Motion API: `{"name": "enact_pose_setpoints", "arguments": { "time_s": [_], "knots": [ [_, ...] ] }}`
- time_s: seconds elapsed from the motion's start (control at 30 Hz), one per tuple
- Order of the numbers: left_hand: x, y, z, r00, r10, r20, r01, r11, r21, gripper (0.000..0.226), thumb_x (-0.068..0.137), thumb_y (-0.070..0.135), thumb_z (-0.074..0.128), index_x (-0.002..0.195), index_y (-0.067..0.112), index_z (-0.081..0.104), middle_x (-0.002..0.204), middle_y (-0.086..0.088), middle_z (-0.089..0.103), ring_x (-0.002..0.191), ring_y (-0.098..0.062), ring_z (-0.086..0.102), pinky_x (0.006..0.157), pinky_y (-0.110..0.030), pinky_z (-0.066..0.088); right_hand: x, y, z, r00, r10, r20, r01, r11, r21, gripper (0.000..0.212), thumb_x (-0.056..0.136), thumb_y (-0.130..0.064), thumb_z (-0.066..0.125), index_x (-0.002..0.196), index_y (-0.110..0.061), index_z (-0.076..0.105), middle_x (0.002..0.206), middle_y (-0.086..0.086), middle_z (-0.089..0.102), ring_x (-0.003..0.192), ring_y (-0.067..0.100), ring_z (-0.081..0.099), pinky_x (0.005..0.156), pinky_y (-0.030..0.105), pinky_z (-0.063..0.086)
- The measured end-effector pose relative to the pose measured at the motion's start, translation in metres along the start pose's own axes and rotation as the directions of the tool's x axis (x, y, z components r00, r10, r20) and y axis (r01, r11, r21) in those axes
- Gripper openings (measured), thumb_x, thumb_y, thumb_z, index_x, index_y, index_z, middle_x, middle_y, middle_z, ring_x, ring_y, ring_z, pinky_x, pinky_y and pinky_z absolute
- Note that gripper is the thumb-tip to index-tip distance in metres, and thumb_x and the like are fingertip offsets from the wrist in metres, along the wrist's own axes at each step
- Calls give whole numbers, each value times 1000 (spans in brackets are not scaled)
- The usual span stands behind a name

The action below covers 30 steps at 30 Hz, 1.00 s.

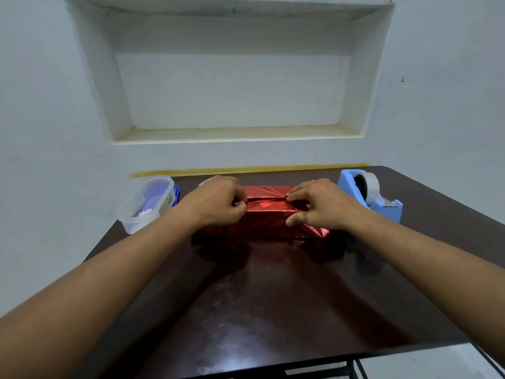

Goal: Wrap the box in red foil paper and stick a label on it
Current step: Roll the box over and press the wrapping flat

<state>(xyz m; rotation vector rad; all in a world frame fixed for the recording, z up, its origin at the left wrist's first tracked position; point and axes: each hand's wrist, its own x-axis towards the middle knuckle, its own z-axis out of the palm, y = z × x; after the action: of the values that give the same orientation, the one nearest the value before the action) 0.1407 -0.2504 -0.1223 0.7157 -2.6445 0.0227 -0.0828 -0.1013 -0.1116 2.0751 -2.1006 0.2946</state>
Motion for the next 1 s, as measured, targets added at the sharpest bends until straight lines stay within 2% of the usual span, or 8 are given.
{"name": "enact_pose_setpoints", "arguments": {
  "time_s": [0.13, 0.27, 0.33, 0.47, 0.63, 0.77, 0.9, 1.0],
  "knots": [
    [-4, 6, -7, 997, 8, 81, -14, 997, 81, 75, 76, 83, 50, 116, 25, 75, 115, 6, 64, 107, -15, 59, 93, -38, 52, 2, 1, 2, 1000, -6, -3, 6, 1000, 7, 70, 78, -61, 78, 132, -19, 70, 140, -5, 65, 127, 18, 59, 102, 40, 50],
    [1, 18, -9, 989, 45, 138, -53, 997, 51, 75, 77, 81, 62, 140, 39, 59, 152, 7, 43, 137, -17, 46, 112, -50, 39, 4, 0, 3, 1000, -8, -12, 8, 1000, 4, 71, 79, -63, 76, 134, -18, 68, 141, -4, 64, 128, 19, 59, 104, 42, 49],
    [7, 25, -7, 985, 60, 165, -77, 992, 99, 73, 81, 77, 63, 145, 43, 53, 161, 6, 36, 144, -18, 39, 115, -52, 32, 4, 0, 3, 1000, -10, -10, 10, 1000, 3, 72, 79, -63, 76, 135, -18, 68, 142, -3, 63, 128, 19, 58, 104, 42, 49],
    [15, 24, -3, 982, 49, 180, -80, 983, 163, 66, 88, 73, 59, 143, 36, 59, 148, 9, 56, 138, -16, 48, 108, -48, 33, 2, 4, 4, 1000, -29, 6, 29, 998, 48, 72, 80, -62, 77, 135, -16, 67, 144, -3, 61, 131, 18, 56, 106, 41, 48],
    [14, 21, -5, 978, 49, 201, -88, 977, 192, 72, 90, 73, 57, 146, 28, 58, 151, 6, 55, 139, -18, 48, 112, -45, 33, 2, 16, 1, 998, -16, 68, 18, 999, -28, 88, 78, -73, 70, 145, -18, 57, 156, -4, 48, 142, 19, 43, 116, 38, 37],
    [12, 16, -6, 978, 56, 201, -93, 979, 179, 73, 89, 75, 55, 145, 29, 59, 150, 7, 56, 138, -17, 49, 111, -46, 36, -1, 28, -7, 995, -3, 100, 11, 996, -85, 92, 78, -75, 68, 149, -18, 53, 154, -2, 51, 141, 20, 44, 116, 35, 35],
    [13, 16, -4, 979, 68, 194, -101, 981, 165, 73, 88, 76, 55, 143, 28, 61, 147, 8, 59, 135, -17, 52, 111, -44, 38, -4, 34, -4, 998, -28, 55, 35, 989, -142, 82, 75, -79, 67, 133, -22, 59, 127, -4, 65, 119, 19, 56, 94, 29, 41],
    [12, 14, -2, 981, 64, 182, -95, 981, 167, 75, 88, 77, 54, 142, 26, 62, 146, 6, 61, 134, -19, 55, 109, -44, 41, -5, 35, 1, 1000, -26, 4, 27, 988, -149, 79, 73, -83, 63, 125, -25, 47, 105, -6, 68, 98, 21, 57, 82, 30, 36]
  ]
}}
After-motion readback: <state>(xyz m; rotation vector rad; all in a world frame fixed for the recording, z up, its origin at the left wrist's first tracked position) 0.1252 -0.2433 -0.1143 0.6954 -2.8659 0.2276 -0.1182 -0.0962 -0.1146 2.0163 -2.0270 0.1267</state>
